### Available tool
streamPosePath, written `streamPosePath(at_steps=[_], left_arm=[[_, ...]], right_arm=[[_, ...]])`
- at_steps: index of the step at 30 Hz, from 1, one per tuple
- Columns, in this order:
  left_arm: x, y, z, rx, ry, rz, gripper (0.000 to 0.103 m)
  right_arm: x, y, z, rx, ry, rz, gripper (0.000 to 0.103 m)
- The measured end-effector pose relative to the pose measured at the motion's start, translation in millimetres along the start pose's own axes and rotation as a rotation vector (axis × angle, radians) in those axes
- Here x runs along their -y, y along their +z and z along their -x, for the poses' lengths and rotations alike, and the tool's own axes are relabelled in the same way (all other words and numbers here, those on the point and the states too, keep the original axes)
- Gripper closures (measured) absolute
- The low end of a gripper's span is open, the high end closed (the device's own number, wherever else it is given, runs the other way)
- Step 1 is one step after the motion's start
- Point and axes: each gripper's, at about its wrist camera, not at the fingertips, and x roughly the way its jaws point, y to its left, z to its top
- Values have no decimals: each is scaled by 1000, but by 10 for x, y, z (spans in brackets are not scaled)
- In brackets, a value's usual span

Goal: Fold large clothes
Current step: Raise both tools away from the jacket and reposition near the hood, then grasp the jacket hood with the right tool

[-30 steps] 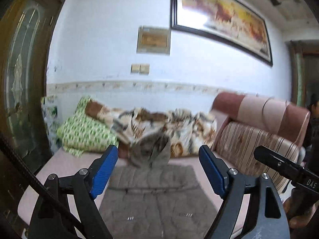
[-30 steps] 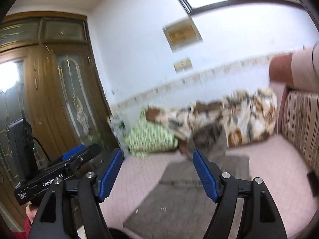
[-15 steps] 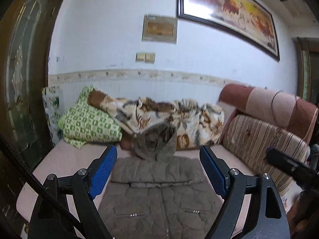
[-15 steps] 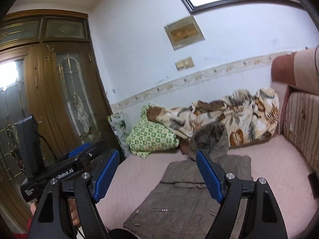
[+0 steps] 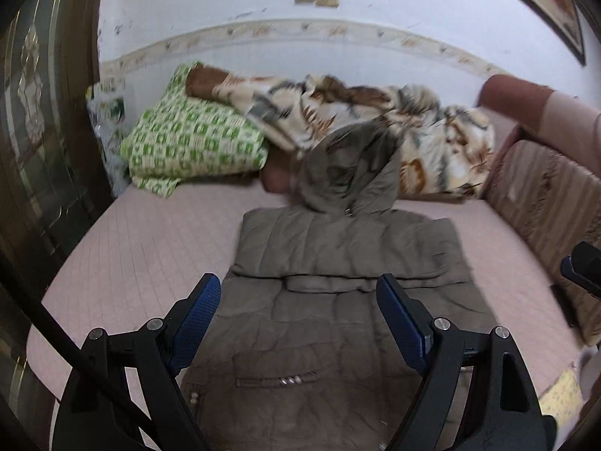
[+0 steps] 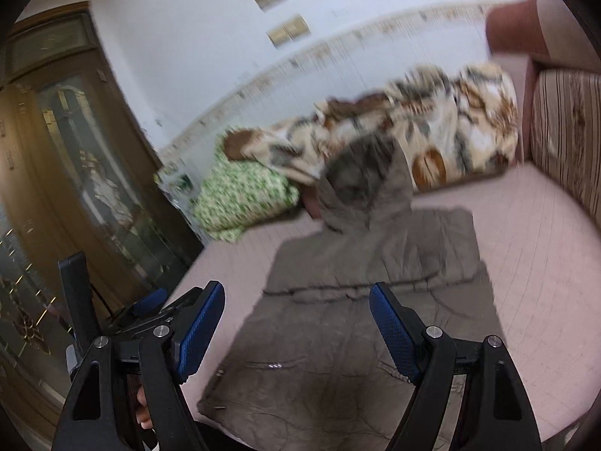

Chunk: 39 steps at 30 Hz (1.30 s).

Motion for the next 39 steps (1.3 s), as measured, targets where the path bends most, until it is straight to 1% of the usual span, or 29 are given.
streamPosePath(at_steps=[3,5,6,8,11,12,13,14,16,18,20,22,24,25,27,30,32,33,34,35,36,37,39], left_arm=[[-83,-48,-402,-6,37,16,19],[-77,-5,-682,-4,53,22,19],[-79,31,-797,1,66,26,19],[-67,95,-1067,32,94,30,19],[-52,79,-1377,66,110,22,19],[-54,34,-1497,61,121,26,19],[-50,14,-1611,33,127,21,19],[-35,-3,-1723,3,112,-4,19],[-21,-20,-1796,15,120,-35,19],[4,-62,-1860,34,142,-100,19],[12,-83,-1927,47,183,-149,19],[-25,-93,-1954,37,177,-132,19],[-62,-78,-2002,16,140,-102,19],[-72,-71,-2018,12,134,-96,19],[-78,-74,-2037,16,150,-102,19],[-84,-78,-2109,1,154,-101,19],[-82,-83,-2161,-13,150,-97,19],[-78,-86,-2175,-15,151,-97,19],[-70,-89,-2186,-16,153,-99,19],[-58,-89,-2200,-17,155,-104,19],[-45,-88,-2211,-17,160,-109,19],[-35,-86,-2215,-15,163,-111,19],[-16,-83,-2198,-11,162,-110,19]], right_arm=[[210,68,-324,-55,-40,-34,19],[313,163,-503,-78,-69,-38,19],[358,229,-595,-86,-88,-38,19],[443,400,-782,-104,-99,-64,19],[526,818,-1091,-102,-121,-101,19],[536,986,-1226,-101,-136,-105,19],[534,1107,-1336,-102,-147,-107,19],[545,1280,-1515,-103,-161,-109,20],[590,1614,-1918,-112,-190,-110,20],[683,1901,-2294,-109,-221,-144,20],[786,2152,-2689,-118,-224,-182,20],[921,2383,-3094,-107,-246,-236,20],[1035,2529,-3392,-95,-251,-275,20],[1135,2629,-3596,-88,-254,-308,20],[1287,2765,-3863,-73,-259,-344,20],[1521,2895,-4118,-32,-287,-411,20],[1644,2937,-4245,-36,-284,-438,20],[1705,2947,-4328,-57,-276,-443,25],[1728,2955,-4398,-79,-256,-426,63],[1722,2955,-4440,-106,-252,-404,77],[1693,2934,-4442,-114,-251,-382,80],[1649,2902,-4390,-100,-234,-364,85],[1543,2821,-4211,-74,-207,-335,88]])
